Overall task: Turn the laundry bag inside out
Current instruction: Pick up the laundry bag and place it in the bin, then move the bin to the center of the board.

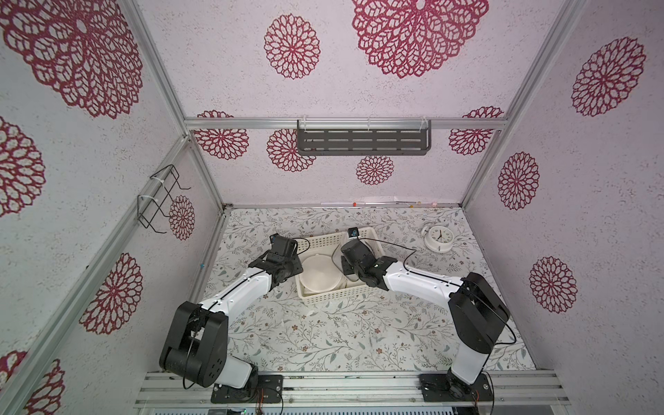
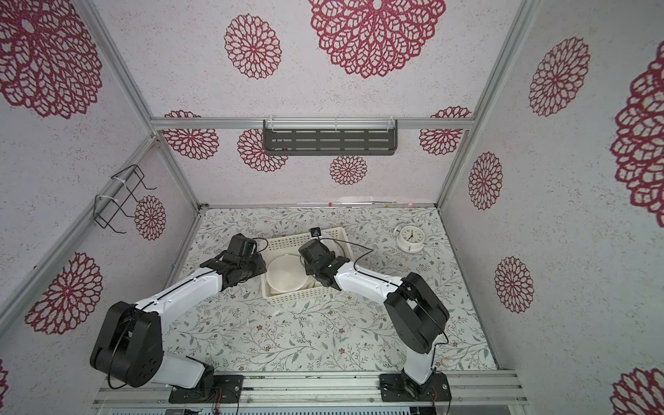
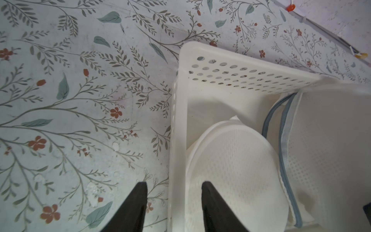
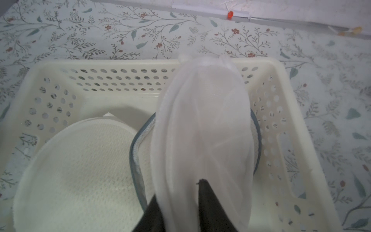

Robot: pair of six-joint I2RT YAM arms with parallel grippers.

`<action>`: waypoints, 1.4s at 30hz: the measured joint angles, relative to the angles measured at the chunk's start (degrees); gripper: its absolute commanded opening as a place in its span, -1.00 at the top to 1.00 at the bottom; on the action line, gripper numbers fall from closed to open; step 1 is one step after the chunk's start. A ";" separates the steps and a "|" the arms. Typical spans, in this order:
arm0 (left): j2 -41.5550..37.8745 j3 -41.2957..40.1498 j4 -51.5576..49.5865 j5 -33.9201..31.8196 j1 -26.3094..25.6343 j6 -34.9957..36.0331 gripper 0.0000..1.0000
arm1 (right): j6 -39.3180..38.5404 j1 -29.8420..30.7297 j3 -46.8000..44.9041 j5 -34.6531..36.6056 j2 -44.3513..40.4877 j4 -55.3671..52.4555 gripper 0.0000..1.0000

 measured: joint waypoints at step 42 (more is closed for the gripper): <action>7.65 9.31 1.53 -0.37 -0.74 2.47 -0.41 | 0.31 -14.82 -18.73 -18.62 -45.07 4.24 1.00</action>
